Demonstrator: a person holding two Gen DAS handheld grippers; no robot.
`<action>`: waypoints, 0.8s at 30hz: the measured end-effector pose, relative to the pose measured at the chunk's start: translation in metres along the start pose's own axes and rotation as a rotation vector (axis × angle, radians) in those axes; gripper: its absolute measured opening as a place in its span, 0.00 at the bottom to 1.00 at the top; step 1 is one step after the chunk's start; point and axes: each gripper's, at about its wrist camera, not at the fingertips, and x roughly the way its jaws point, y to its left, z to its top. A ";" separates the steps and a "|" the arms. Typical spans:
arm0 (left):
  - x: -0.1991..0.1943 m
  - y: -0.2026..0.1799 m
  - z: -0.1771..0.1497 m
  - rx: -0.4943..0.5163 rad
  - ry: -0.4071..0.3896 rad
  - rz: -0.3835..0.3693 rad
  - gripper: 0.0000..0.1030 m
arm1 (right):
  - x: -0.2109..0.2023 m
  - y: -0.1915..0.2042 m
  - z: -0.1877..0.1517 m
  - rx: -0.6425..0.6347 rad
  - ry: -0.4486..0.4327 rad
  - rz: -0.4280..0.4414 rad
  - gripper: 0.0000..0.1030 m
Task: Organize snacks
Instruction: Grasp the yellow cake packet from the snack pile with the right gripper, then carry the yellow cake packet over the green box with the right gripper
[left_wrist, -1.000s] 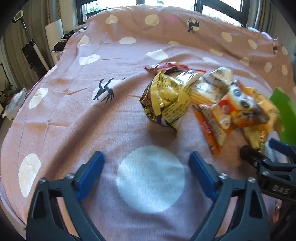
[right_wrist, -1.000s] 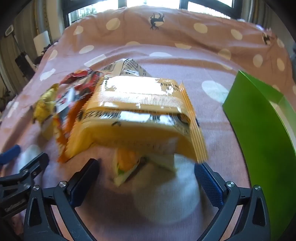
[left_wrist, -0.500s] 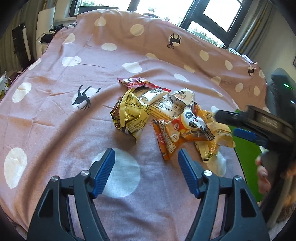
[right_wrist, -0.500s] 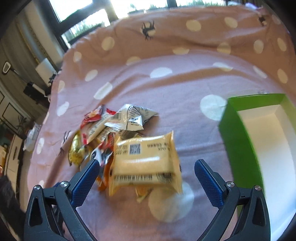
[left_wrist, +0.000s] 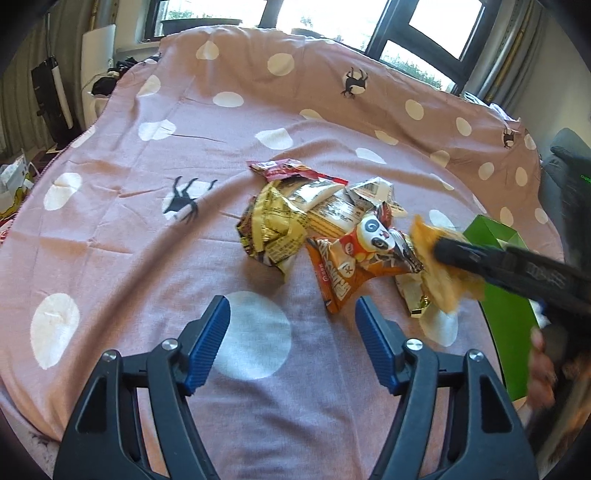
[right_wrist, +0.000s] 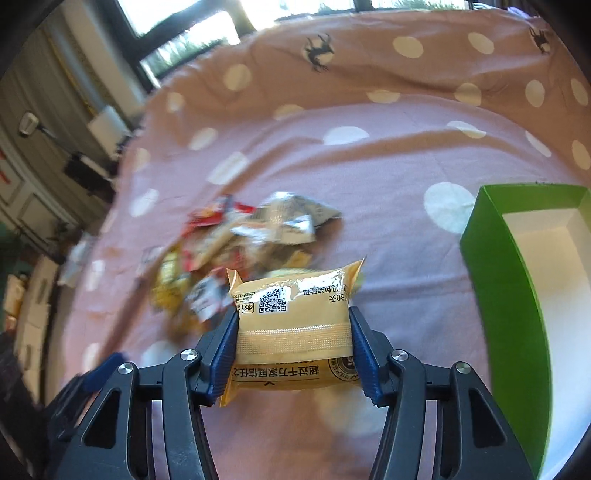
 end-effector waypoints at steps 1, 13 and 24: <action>-0.002 0.002 0.001 -0.008 -0.003 0.007 0.67 | -0.006 0.004 -0.006 0.000 -0.008 0.023 0.56; -0.010 0.022 0.002 -0.075 0.046 0.026 0.67 | 0.032 0.031 -0.054 0.045 0.226 0.170 0.64; 0.010 -0.027 -0.019 0.035 0.250 -0.206 0.68 | 0.014 -0.003 -0.052 0.161 0.164 0.276 0.75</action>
